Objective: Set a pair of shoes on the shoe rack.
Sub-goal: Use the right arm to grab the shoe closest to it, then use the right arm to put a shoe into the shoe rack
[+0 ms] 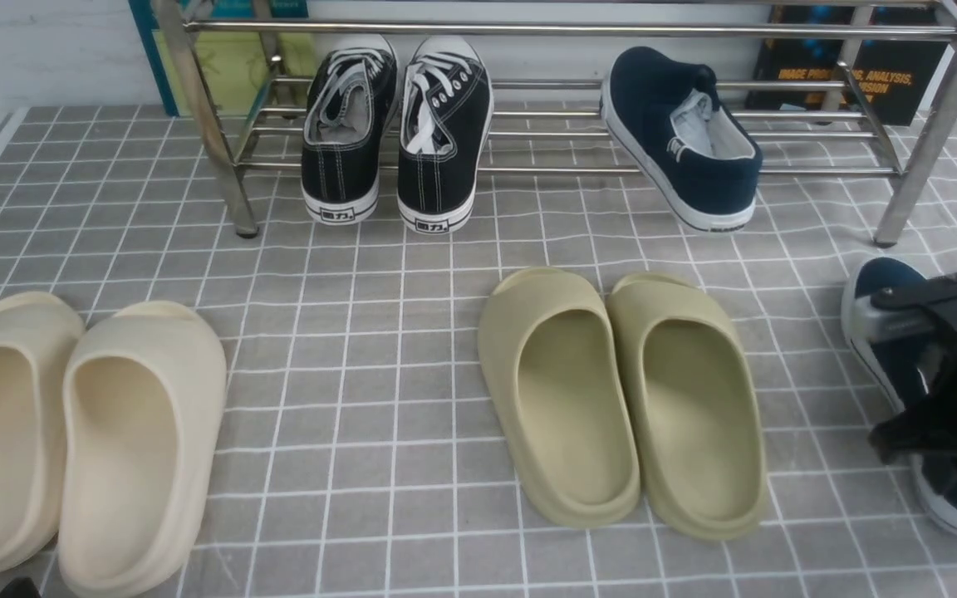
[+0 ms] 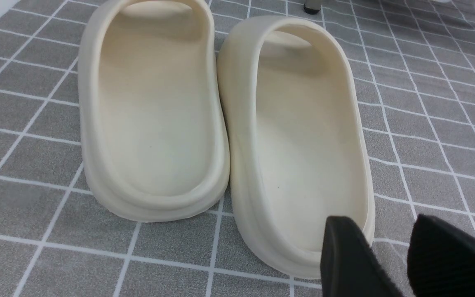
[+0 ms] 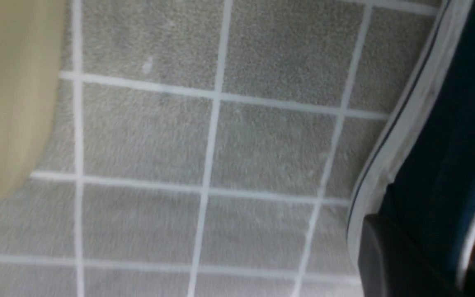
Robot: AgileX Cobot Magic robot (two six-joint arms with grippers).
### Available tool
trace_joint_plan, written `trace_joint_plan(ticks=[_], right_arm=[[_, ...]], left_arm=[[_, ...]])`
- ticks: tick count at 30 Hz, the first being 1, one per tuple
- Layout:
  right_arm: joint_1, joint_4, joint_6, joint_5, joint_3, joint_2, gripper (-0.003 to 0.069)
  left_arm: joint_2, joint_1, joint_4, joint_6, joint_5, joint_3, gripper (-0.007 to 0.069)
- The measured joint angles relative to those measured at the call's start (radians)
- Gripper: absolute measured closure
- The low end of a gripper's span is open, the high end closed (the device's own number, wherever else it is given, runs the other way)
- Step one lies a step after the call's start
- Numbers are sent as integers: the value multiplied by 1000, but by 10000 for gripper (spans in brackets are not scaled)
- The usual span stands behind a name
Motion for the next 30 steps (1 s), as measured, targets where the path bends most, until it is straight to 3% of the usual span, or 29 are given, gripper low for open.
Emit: trace_joint_plan(ticks=[6, 15, 30], right_arm=[[22, 19, -40, 158, -143, -87, 620], [29, 42, -101, 135, -265, -48, 620], [29, 25, -255, 96, -653, 300, 620]], left_arm=[[0, 0, 0, 0, 0, 0, 386], [0, 0, 0, 0, 0, 0, 386], [0, 0, 0, 0, 0, 0, 386]])
